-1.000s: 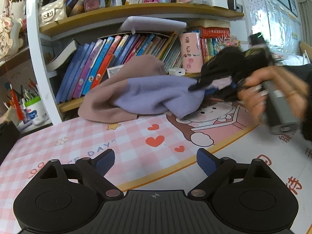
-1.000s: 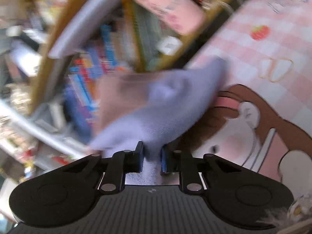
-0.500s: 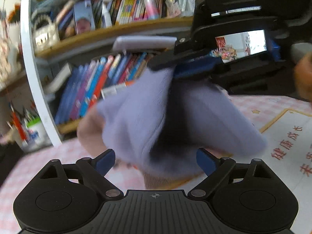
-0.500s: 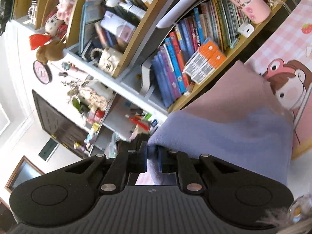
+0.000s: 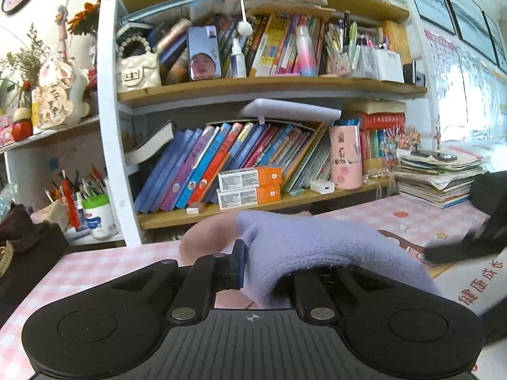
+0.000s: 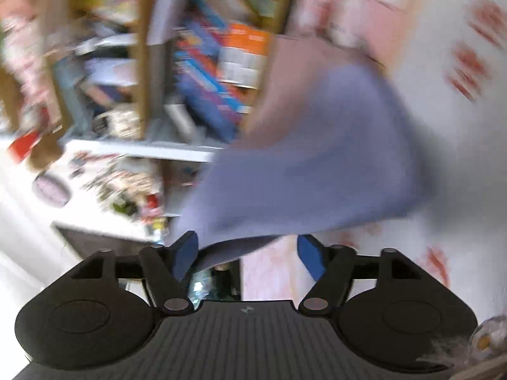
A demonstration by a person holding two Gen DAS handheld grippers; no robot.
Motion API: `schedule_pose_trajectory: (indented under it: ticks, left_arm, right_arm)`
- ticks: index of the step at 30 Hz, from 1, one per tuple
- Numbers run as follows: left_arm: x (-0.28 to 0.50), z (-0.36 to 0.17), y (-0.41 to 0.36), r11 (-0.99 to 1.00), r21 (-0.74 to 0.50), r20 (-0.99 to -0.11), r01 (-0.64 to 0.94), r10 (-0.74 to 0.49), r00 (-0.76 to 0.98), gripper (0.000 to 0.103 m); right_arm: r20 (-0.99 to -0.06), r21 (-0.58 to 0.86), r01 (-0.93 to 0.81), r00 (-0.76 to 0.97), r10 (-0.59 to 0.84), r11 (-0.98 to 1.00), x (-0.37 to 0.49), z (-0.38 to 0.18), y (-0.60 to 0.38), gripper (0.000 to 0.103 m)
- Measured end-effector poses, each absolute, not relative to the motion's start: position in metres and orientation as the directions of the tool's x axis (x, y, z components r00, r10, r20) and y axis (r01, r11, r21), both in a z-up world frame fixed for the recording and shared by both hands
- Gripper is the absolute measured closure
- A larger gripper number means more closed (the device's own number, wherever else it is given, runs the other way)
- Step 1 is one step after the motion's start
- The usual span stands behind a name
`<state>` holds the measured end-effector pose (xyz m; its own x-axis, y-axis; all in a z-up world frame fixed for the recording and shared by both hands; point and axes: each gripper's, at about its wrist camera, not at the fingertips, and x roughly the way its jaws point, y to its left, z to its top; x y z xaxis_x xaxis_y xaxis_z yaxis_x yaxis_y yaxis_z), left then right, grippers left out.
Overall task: Fold clothes
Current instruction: 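Lift the sweater with both grippers and shake it open above the mat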
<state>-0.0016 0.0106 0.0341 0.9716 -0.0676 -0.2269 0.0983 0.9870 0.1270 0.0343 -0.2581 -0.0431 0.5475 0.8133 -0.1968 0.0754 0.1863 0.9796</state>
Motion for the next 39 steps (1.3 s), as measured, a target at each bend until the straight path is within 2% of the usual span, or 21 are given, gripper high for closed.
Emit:
schedule_pose_trajectory:
  ticks: [2, 5, 7, 9, 10, 11, 14, 16, 18, 20, 22, 25, 26, 28, 30, 32, 35, 37, 39]
  left_arm:
    - [-0.009, 0.034, 0.013, 0.987, 0.133, -0.213, 0.093, -0.063, 0.975, 0.094]
    - [-0.022, 0.031, 0.018, 0.986, 0.143, -0.2, 0.083, -0.054, 0.978, 0.094]
    - [-0.03, 0.029, 0.022, 0.987, 0.138, -0.201, 0.083, -0.054, 0.978, 0.094]
    - [-0.038, 0.028, 0.026, 0.986, 0.141, -0.203, 0.089, -0.059, 0.977, 0.095]
    - [-0.042, 0.028, 0.027, 0.984, 0.149, -0.205, 0.095, -0.063, 0.977, 0.095]
    - [-0.045, 0.029, 0.027, 0.982, 0.158, -0.207, 0.103, -0.069, 0.976, 0.095]
    - [-0.054, 0.037, 0.02, 0.97, 0.174, -0.213, 0.171, -0.133, 0.968, 0.096]
    - [-0.062, 0.053, 0.007, 0.944, 0.172, -0.202, 0.28, -0.244, 0.948, 0.096]
    - [-0.071, 0.079, -0.011, 0.886, 0.16, -0.176, 0.434, -0.407, 0.896, 0.096]
    - [-0.08, 0.106, -0.029, 0.801, 0.144, -0.135, 0.582, -0.566, 0.813, 0.097]
    - [-0.09, 0.133, -0.04, 0.713, 0.135, -0.061, 0.688, -0.687, 0.724, 0.097]
    - [-0.093, 0.157, -0.036, 0.622, 0.042, 0.029, 0.782, -0.783, 0.621, 0.097]
    - [-0.09, 0.16, -0.031, 0.596, -0.009, 0.052, 0.803, -0.802, 0.595, 0.097]
    - [-0.079, 0.146, -0.019, 0.585, -0.125, 0.042, 0.801, -0.804, 0.593, 0.096]
    - [-0.065, 0.118, -0.011, 0.636, -0.194, -0.041, 0.747, -0.766, 0.641, 0.096]
    - [-0.05, 0.083, -0.002, 0.692, -0.263, -0.157, 0.673, -0.719, 0.677, 0.096]
    - [-0.036, 0.034, 0.02, 0.769, -0.304, -0.307, 0.563, -0.638, 0.706, 0.096]
    - [-0.03, 0.01, 0.039, 0.809, -0.319, -0.366, 0.493, -0.585, 0.724, 0.096]
    - [-0.024, -0.008, 0.06, 0.839, -0.338, -0.404, 0.426, -0.538, 0.74, 0.096]
  right_arm:
    - [-0.234, 0.972, 0.15, 0.569, 0.788, 0.181, 0.032, -0.054, -0.258, 0.034]
    - [-0.234, 0.971, 0.186, 0.633, 0.738, 0.148, 0.028, -0.057, -0.264, 0.035]
    - [-0.244, 0.969, 0.201, 0.673, 0.698, 0.145, 0.027, -0.057, -0.269, 0.04]
    - [-0.277, 0.96, 0.229, 0.693, 0.665, 0.161, 0.028, -0.058, -0.274, 0.063]
    - [-0.296, 0.955, 0.238, 0.693, 0.657, 0.178, 0.03, -0.061, -0.277, 0.085]
    - [-0.296, 0.955, 0.232, 0.691, 0.659, 0.186, 0.033, -0.061, -0.278, 0.09]
    - [-0.178, 0.983, 0.113, 0.742, 0.647, 0.142, 0.045, -0.035, -0.297, 0.091]
    - [-0.09, 0.991, 0.011, 0.783, 0.616, 0.131, 0.054, -0.004, -0.313, 0.092]
    - [0.036, 0.971, -0.162, 0.823, 0.567, 0.174, 0.058, 0.052, -0.334, 0.092]
    - [0.182, 0.881, -0.378, 0.826, 0.533, 0.284, 0.056, 0.126, -0.345, 0.092]
    - [0.277, 0.748, -0.529, 0.798, 0.535, 0.401, 0.048, 0.186, -0.345, 0.092]
    - [0.315, 0.573, -0.641, 0.747, 0.586, 0.51, 0.043, 0.248, -0.329, 0.092]
    - [0.284, 0.552, -0.64, 0.747, 0.601, 0.534, 0.049, 0.254, -0.32, 0.092]
    - [0.199, 0.529, -0.623, 0.751, 0.63, 0.576, 0.065, 0.257, -0.301, 0.092]
    - [0.067, 0.504, -0.581, 0.764, 0.641, 0.639, 0.09, 0.233, -0.275, 0.092]
    - [-0.099, 0.491, -0.523, 0.761, 0.641, 0.697, 0.121, 0.187, -0.243, 0.092]
    - [-0.29, 0.55, -0.424, 0.711, 0.641, 0.719, 0.163, 0.11, -0.201, 0.092]
    - [-0.397, 0.562, -0.364, 0.67, 0.628, 0.743, 0.183, 0.068, -0.172, 0.092]
    - [-0.453, 0.568, -0.34, 0.631, 0.629, 0.75, 0.198, 0.037, -0.144, 0.092]
